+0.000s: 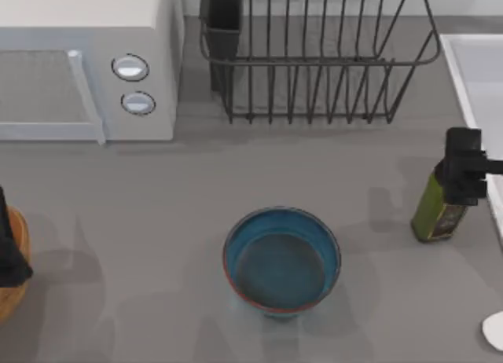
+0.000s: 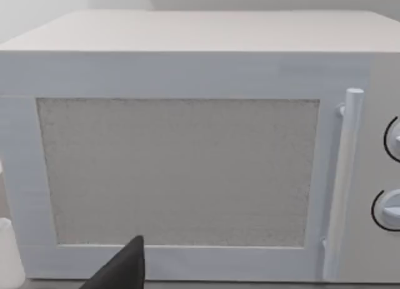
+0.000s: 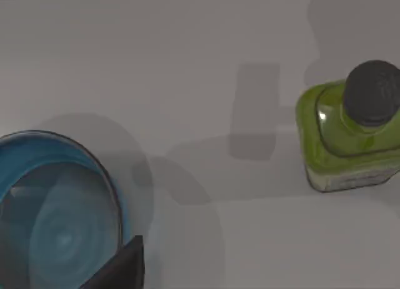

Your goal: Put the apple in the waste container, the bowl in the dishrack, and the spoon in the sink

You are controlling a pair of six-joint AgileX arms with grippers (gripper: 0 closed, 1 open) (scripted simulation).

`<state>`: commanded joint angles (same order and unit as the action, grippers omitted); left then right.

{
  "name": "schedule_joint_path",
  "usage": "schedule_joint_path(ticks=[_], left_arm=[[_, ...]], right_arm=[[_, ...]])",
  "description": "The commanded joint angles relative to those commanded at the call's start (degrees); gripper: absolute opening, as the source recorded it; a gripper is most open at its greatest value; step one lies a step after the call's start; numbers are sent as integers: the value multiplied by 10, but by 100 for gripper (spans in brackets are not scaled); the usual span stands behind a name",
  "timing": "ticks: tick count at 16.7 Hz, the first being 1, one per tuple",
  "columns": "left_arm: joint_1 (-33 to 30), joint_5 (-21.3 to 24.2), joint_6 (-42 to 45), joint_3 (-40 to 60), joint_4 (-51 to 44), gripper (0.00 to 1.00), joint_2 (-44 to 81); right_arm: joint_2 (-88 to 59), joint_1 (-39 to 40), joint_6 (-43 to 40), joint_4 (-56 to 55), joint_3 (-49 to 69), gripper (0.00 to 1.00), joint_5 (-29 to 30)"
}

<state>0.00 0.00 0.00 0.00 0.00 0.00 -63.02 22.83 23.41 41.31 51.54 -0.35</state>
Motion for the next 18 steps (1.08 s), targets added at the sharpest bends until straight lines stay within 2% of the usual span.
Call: schedule_joint_path(ticks=[5, 10, 18], left_arm=[[0, 0, 0, 0, 0, 100, 0], [0, 0, 0, 0, 0, 100, 0], [0, 0, 0, 0, 0, 100, 0]], right_arm=[[-255, 92, 94, 168, 204, 100, -4], [-419, 153, 155, 274, 350, 100, 1], [-460, 166, 171, 299, 388, 100, 4]])
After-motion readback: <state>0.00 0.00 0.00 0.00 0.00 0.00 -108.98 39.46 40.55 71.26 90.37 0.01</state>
